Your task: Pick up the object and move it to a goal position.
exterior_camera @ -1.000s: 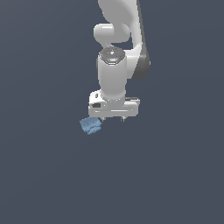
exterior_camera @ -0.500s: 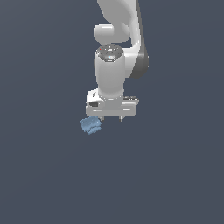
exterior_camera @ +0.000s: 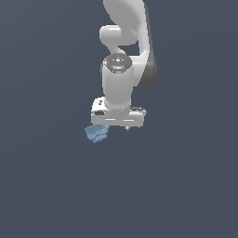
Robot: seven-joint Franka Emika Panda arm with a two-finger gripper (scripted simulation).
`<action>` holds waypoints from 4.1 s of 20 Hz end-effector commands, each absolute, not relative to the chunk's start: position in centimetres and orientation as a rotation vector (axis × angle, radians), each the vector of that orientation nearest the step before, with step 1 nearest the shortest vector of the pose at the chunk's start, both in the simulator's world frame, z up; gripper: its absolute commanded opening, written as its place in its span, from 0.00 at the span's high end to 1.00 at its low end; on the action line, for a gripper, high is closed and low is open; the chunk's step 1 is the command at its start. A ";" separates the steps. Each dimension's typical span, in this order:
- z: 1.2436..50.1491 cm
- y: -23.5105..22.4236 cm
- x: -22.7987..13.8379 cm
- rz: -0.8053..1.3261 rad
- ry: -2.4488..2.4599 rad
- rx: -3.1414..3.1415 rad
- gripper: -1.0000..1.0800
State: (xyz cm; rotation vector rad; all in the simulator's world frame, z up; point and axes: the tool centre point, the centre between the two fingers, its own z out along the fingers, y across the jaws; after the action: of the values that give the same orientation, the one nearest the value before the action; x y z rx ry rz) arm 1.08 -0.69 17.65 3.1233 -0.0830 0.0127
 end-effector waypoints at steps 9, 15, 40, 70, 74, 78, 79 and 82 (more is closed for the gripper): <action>14.2 -2.2 0.7 -0.095 -0.335 3.004 0.19; 12.0 -3.5 0.4 -0.142 -0.498 2.889 0.19; 6.4 -9.2 -0.6 -0.050 -0.987 2.284 0.19; 3.8 -12.3 -1.4 0.036 -1.061 2.130 1.00; 3.8 -12.3 -1.4 0.036 -1.061 2.130 1.00; 3.8 -12.3 -1.4 0.036 -1.061 2.130 1.00; 3.8 -12.3 -1.4 0.036 -1.061 2.130 1.00; 4.0 -12.0 -1.5 0.036 -1.061 2.130 1.00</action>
State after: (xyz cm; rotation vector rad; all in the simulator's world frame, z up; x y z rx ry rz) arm -1.46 -12.23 3.93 2.1296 -1.0615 0.0350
